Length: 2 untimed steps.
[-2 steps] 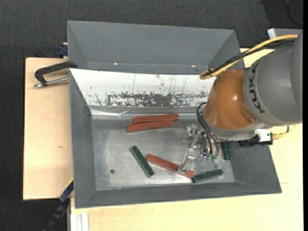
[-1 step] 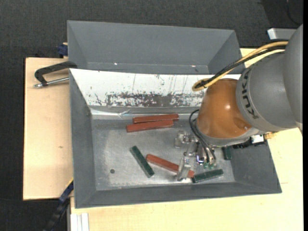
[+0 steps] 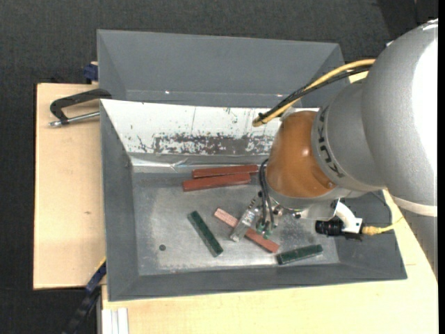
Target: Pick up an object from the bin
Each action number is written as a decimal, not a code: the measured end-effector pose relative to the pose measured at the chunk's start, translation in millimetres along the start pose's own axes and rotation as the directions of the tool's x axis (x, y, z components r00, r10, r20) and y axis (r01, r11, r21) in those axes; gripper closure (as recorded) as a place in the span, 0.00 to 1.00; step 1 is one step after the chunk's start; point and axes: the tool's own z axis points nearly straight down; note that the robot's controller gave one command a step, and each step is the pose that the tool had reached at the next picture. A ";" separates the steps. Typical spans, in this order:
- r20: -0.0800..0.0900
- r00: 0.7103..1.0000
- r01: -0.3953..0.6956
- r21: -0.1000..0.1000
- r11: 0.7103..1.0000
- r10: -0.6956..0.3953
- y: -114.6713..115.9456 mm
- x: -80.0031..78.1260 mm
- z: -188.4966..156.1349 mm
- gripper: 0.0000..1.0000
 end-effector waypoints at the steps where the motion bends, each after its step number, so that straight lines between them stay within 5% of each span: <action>1: 0.000 1.000 0.000 0.000 1.000 0.000 -0.1 -0.1 -0.1 1.00; 2: 0.001 1.000 -0.001 0.000 1.000 0.001 -6.8 -32.3 -142.1 1.00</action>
Offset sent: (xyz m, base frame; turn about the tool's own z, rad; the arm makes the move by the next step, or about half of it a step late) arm 0.0213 -0.0248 0.1412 0.0039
